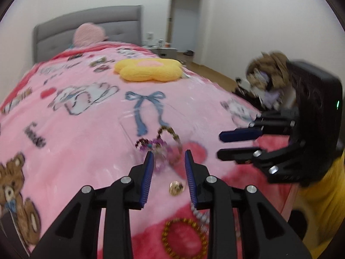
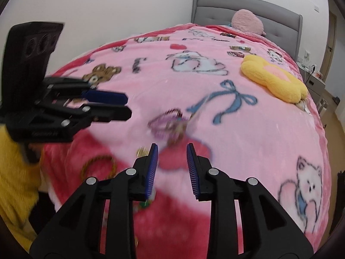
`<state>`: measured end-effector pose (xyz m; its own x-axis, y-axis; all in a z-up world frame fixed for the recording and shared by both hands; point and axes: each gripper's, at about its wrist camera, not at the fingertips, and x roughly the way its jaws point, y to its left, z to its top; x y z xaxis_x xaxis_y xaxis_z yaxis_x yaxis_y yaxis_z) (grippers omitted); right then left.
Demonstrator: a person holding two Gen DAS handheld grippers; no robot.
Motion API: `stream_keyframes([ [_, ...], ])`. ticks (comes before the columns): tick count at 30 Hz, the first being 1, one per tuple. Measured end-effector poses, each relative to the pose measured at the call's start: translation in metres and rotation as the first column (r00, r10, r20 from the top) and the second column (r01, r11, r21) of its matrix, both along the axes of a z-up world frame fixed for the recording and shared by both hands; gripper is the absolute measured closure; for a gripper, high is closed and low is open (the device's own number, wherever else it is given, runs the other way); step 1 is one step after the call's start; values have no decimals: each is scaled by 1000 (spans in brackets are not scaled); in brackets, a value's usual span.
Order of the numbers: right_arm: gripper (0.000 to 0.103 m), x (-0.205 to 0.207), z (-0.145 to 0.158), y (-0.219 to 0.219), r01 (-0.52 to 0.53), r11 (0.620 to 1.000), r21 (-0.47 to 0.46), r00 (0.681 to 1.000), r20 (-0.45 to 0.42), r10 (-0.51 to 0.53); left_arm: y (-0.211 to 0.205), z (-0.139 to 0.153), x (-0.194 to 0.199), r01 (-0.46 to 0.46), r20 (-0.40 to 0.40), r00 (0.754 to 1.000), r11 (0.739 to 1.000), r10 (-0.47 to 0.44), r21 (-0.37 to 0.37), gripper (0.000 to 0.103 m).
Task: Organize jewelry
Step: 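Open both grippers to release the bracelet and ring into the box, then grasp the round gold earring with the left gripper while the right grasps the gold hoop earring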
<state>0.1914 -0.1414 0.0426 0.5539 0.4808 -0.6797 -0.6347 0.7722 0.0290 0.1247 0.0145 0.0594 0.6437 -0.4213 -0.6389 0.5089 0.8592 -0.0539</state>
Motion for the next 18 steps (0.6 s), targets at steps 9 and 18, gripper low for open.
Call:
stream_keyframes([
  [9,72,-45,-28,-15,-56,998,4,995,-82,57,-19,-24,-15,152,-26,988,982,-150,115,62],
  [18,66,-67,-41,-19,-81,997,-13,993,-93,80,-24,-42,5,127,-98,989,978,-111,166,62],
])
